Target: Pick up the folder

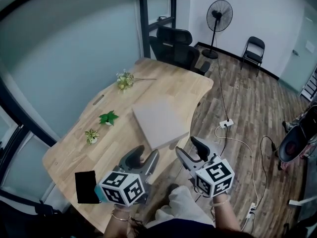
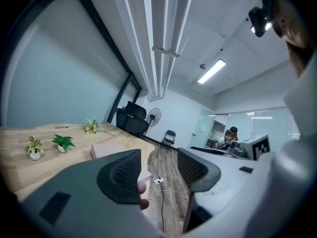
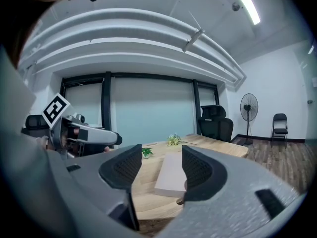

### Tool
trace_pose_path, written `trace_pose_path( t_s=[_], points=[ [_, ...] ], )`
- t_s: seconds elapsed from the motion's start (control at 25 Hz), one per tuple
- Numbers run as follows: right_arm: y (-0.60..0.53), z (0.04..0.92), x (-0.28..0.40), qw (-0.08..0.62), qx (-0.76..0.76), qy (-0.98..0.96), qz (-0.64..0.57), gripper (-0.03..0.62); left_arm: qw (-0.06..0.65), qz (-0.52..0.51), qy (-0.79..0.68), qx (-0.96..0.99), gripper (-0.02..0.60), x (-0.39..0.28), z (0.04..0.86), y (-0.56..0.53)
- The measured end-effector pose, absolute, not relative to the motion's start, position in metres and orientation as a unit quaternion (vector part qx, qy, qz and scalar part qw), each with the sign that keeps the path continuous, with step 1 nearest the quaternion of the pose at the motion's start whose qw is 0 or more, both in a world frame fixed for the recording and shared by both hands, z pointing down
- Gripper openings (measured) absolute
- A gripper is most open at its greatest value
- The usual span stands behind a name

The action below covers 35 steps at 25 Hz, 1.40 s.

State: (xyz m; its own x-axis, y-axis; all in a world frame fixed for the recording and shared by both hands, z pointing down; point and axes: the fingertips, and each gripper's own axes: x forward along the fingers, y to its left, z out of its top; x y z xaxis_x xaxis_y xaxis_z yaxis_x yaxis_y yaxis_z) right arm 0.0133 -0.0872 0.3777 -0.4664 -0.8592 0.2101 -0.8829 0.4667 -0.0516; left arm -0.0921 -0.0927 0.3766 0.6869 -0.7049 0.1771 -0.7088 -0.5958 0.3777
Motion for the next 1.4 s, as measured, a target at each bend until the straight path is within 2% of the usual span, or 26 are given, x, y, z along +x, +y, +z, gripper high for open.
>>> trace_pose_path(
  t_s=[1.4],
  points=[
    [-0.246, 0.423, 0.037, 0.109, 0.478, -0.865, 0.104, 0.229, 0.257, 0.025, -0.442, 0.859, 0.221, -0.077, 0.424, -0.241]
  ],
)
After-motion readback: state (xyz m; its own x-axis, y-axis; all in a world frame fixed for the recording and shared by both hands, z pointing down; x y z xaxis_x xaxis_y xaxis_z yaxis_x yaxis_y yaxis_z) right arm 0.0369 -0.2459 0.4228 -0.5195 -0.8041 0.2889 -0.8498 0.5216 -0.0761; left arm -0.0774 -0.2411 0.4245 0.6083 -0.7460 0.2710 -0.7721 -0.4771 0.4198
